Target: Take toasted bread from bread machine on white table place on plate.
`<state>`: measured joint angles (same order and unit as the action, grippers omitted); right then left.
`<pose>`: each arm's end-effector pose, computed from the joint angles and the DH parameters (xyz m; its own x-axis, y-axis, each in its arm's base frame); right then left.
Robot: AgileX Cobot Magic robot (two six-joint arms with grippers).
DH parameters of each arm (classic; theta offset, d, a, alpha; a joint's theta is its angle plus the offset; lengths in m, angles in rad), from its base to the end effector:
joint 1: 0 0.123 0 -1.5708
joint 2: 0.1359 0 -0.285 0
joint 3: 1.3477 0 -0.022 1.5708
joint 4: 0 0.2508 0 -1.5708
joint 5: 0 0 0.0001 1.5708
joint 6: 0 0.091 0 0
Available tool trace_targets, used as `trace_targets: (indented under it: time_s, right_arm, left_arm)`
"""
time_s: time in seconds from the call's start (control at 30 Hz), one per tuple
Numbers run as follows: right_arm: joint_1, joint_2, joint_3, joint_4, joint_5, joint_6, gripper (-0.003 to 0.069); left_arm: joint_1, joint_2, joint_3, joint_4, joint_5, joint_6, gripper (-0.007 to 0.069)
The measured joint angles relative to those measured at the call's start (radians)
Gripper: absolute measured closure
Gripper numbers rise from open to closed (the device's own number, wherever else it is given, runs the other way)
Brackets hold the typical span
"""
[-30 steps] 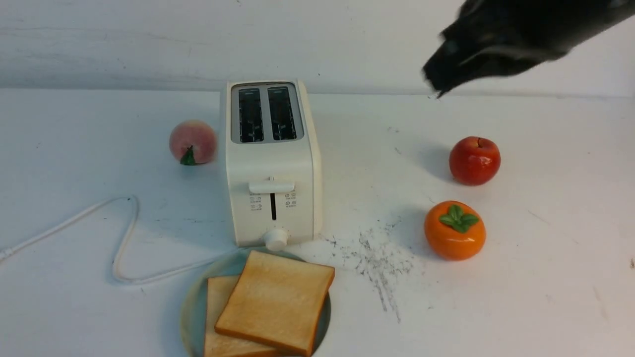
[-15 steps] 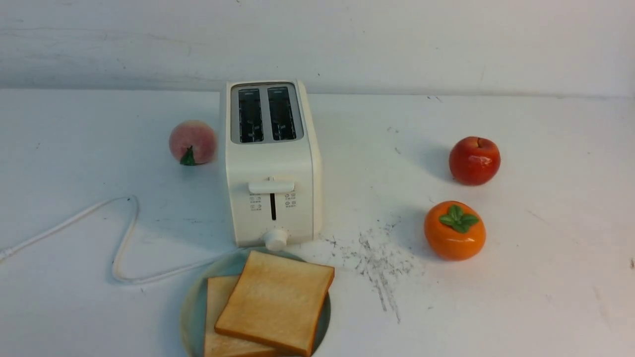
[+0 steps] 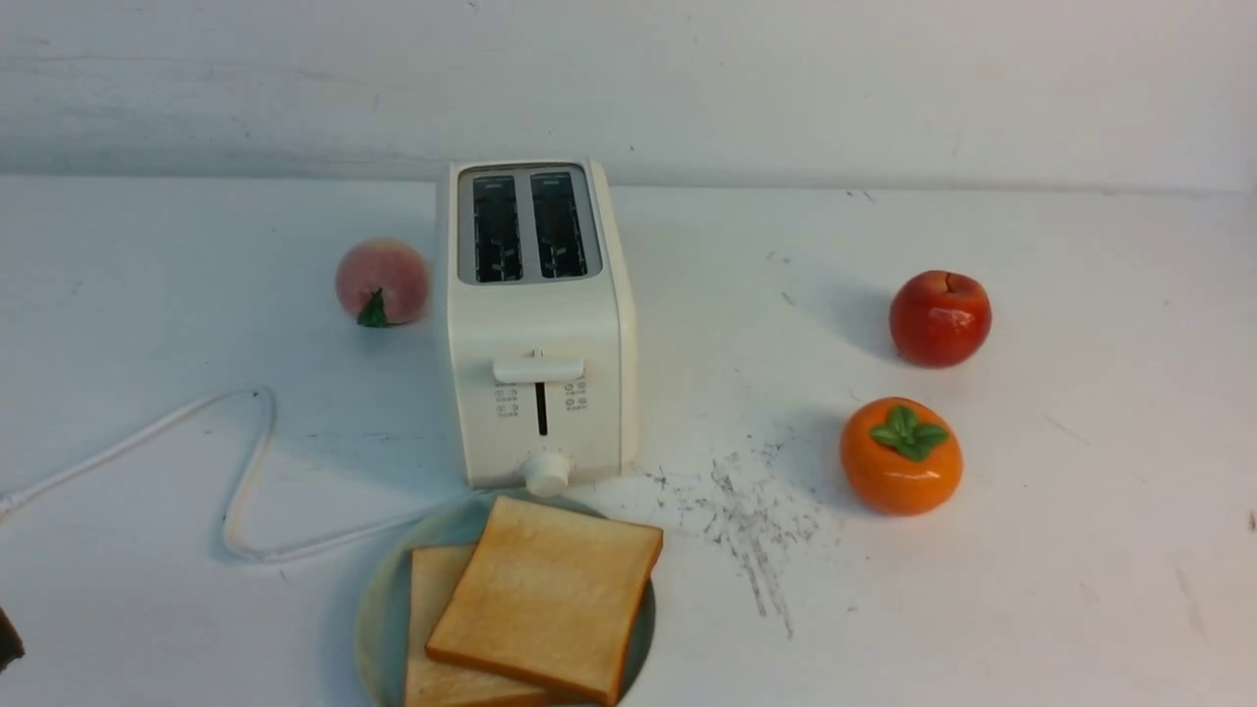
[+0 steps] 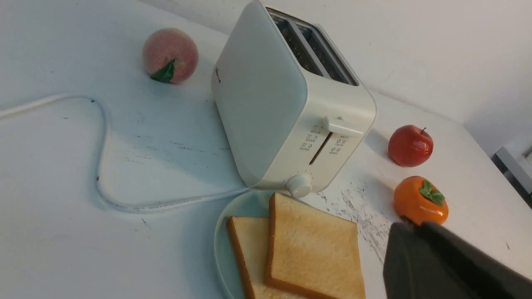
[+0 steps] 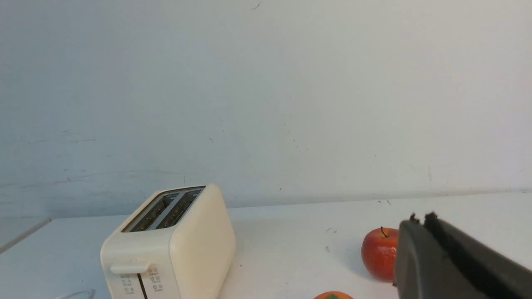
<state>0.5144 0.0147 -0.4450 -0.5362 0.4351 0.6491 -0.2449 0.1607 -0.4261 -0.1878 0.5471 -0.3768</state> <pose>0.0213 -0.0105 0.3210 0.0723 0.2138 -0.9742 -0.3096 0.9333 0.1819 0.0407 -0.0193 0.2966 -0.3256 -0.4440 -0.8347 0.1946 0.8325 -0.5187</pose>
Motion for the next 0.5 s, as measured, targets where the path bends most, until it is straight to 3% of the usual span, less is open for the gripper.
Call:
trace_targets:
  time_s: [0.5]
  right_arm:
    - [0.0,0.003,0.0,-0.003,-0.004,0.0,0.0643]
  left_arm:
    - [0.0,0.0,0.0,0.0,-0.005,0.0,0.0638]
